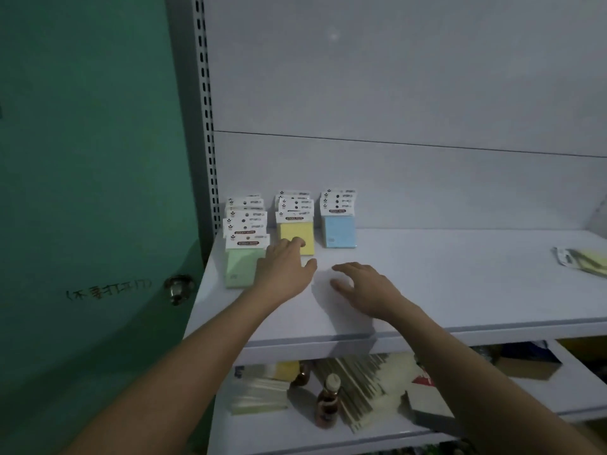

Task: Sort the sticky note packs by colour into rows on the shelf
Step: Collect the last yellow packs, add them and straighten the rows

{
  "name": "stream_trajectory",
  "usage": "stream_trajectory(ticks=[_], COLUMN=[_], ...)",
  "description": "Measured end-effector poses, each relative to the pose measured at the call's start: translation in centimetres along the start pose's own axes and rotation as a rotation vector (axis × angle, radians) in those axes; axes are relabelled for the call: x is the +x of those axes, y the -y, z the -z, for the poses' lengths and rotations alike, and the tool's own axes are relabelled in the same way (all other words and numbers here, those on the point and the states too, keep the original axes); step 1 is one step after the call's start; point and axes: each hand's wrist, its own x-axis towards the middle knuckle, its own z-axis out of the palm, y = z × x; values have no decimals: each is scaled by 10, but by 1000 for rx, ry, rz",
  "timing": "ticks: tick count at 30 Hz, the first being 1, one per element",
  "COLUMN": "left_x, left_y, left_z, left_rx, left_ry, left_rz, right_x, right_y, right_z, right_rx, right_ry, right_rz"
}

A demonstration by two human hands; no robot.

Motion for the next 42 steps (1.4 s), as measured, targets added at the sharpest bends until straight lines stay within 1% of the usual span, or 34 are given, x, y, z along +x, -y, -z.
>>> stream_trajectory(ticks=[3,11,14,18,22,27,32,34,38,42], left_x=[-11,-47,-58,-64,-47,6,65,80,100,117], left_y=[-50,-196,-234,-265,-292,-330,-372,-385,-414,-452], left_z=[-17,-77,-96,-127,-156,-193,-229,-246,-279,-307], left_rx=[25,68,33,9,21,3,-35,-27,-25,48], left_ry=[72,84,92,108,138,137,162,161,171,166], left_rz=[6,-29,-32,-34,-27,-33,-50,-65,-42,-16], right_x=[-29,-117,-140,-153,-148,-117,-77,-62,-39,-24], right_y=[-41,-164,-206,-255,-298,-361,-434,-467,-532,-592], right_z=[31,104,122,130,130,132,156,167,186,197], right_rx=[30,130,169,184,203,169,153,121,150,59], right_ry=[-42,-84,-101,-130,-138,-116,-109,-144,-237,-242], right_rz=[-51,-123,-148,-158,-163,-155,-194,-211,-324,-447])
